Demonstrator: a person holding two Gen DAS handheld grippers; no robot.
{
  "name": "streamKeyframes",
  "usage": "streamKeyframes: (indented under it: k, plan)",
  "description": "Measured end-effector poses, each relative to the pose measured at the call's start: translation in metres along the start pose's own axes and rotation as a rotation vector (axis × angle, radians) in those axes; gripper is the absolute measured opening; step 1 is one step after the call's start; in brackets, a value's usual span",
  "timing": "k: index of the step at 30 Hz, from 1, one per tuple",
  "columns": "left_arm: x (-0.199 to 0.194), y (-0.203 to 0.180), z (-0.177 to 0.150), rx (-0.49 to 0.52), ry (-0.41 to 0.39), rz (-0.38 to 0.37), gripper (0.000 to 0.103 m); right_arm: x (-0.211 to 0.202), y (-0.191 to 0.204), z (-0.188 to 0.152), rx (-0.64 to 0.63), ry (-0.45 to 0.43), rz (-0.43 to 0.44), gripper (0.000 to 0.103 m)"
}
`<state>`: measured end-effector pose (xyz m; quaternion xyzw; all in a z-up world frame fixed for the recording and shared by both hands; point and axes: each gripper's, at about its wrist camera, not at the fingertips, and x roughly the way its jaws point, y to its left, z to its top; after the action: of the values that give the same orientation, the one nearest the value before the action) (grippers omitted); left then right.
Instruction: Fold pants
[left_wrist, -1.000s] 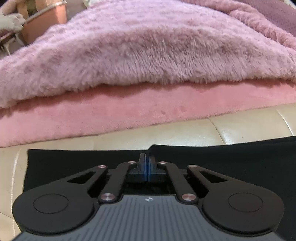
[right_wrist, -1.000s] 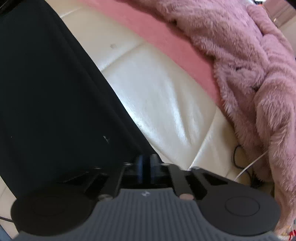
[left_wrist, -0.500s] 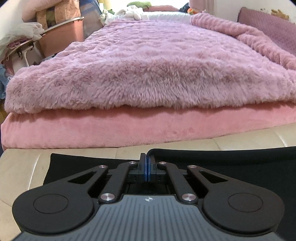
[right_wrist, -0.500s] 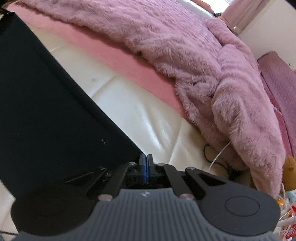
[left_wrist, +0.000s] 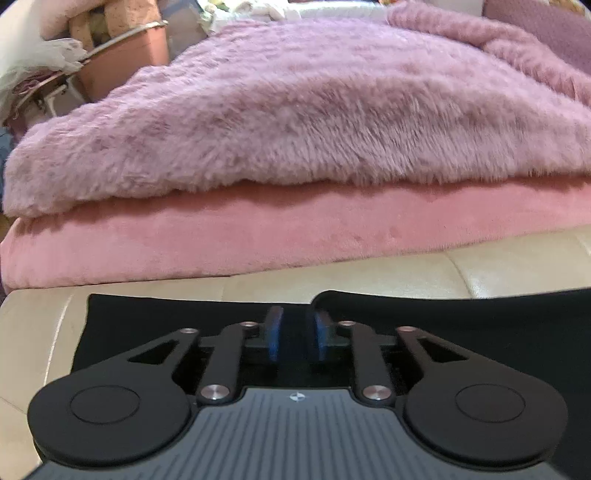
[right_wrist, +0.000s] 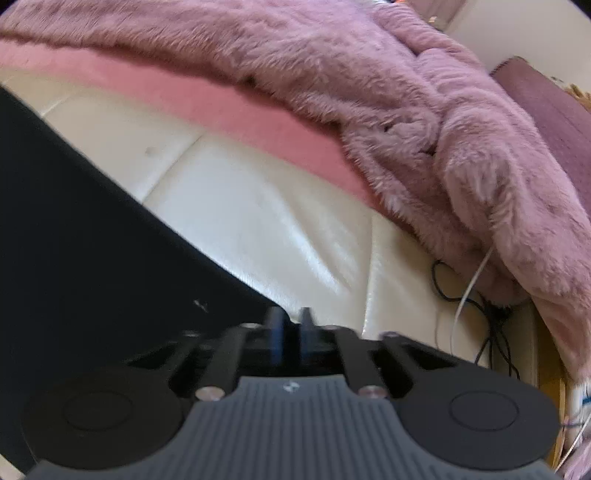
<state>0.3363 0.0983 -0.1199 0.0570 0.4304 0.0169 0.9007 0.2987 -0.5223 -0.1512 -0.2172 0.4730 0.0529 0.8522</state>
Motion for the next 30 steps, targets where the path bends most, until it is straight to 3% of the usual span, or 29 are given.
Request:
streamKeyframes:
  k: [1,5,10,18,25,27,28,29,30]
  plan:
    - [-0.008,0.005,-0.002,-0.024,-0.016,-0.010,0.042,-0.005,0.003,0.002,0.016,-0.017,-0.011,0.035]
    - [-0.045,0.017,-0.017,-0.116,-0.052,-0.053,0.049,-0.034,0.026,0.013,0.099,-0.090,-0.004,0.036]
    - [-0.090,0.018,-0.059,-0.157,-0.044,-0.088,0.051,-0.062,0.090,0.029,0.232,-0.142,0.152,0.036]
    - [-0.113,-0.014,-0.117,-0.035,0.011,-0.043,0.057,-0.073,0.228,0.063,0.323,-0.203,0.313,0.036]
    - [-0.093,-0.019,-0.142,0.003,0.036,-0.006,0.057,-0.067,0.291,0.082,0.296,-0.119,0.294,0.036]
    - [-0.093,-0.018,-0.145,0.002,0.008,-0.014,0.052,-0.065,0.301,0.083,0.285,-0.096,0.279,0.037]
    - [-0.092,-0.016,-0.144,-0.003,0.002,-0.033,0.036,-0.062,0.303,0.085,0.273,-0.092,0.270,0.038]
    - [-0.092,-0.015,-0.145,-0.010,-0.003,-0.046,0.013,-0.062,0.304,0.086,0.262,-0.088,0.264,0.039]
    - [-0.091,-0.013,-0.143,-0.014,-0.003,-0.045,0.003,-0.061,0.306,0.087,0.249,-0.081,0.257,0.039]
